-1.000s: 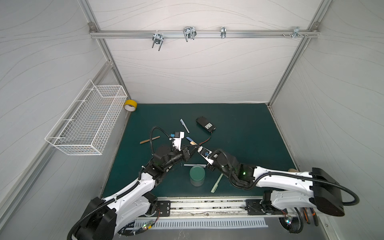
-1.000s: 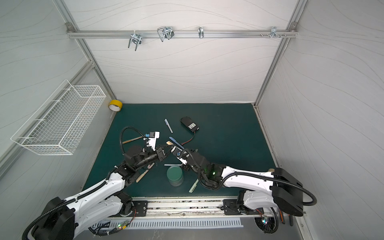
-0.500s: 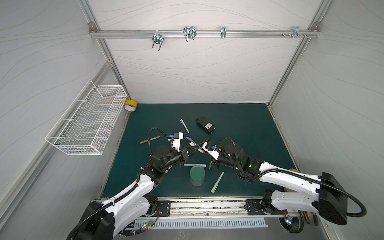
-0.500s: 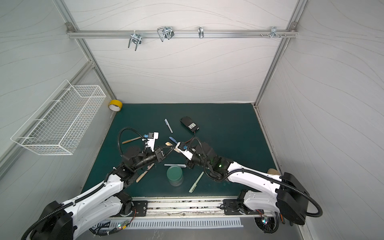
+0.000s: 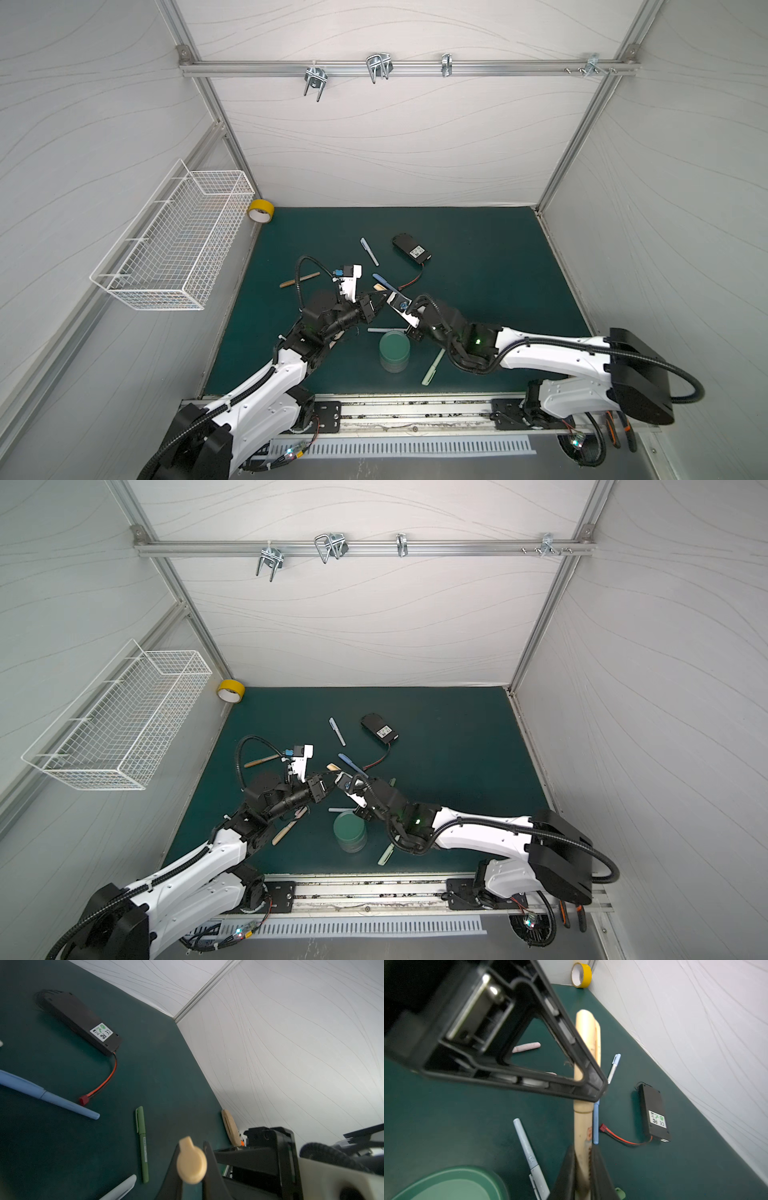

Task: Open the pen caps
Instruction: 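Pull the right gripper with the pen body away from the left gripper's cap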

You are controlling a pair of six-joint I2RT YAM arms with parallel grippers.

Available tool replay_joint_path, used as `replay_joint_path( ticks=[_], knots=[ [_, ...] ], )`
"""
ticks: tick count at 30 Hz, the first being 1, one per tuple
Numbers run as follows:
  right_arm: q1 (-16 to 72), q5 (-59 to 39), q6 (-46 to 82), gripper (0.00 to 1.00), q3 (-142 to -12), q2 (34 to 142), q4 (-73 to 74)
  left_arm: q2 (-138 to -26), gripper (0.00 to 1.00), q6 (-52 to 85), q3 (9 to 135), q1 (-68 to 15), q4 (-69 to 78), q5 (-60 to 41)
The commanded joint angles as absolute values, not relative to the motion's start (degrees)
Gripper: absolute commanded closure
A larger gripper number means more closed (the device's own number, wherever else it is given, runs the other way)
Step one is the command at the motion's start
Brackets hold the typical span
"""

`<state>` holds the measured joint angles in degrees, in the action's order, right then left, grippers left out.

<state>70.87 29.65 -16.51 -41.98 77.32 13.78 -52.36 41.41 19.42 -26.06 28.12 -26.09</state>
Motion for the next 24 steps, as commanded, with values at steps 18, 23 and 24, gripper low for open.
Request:
replay_joint_path(
  ticks=[18, 23, 24],
  knots=[
    [57.66, 2.63, -11.45, 1.0, -39.31, 70.59, -6.52, -51.45, 1.0, 46.49, 18.19, -17.06, 39.09, -17.72],
    [59.68, 16.86, -12.04, 1.0, -39.45, 71.56, -5.85, -51.34, 1.0, 48.14, 17.27, -15.31, 40.52, -18.06],
    [60.65, 20.25, -12.68, 1.0, -39.28, 71.76, -5.05, -51.12, 1.0, 48.29, 17.15, -15.06, 40.46, -17.86]
  ],
)
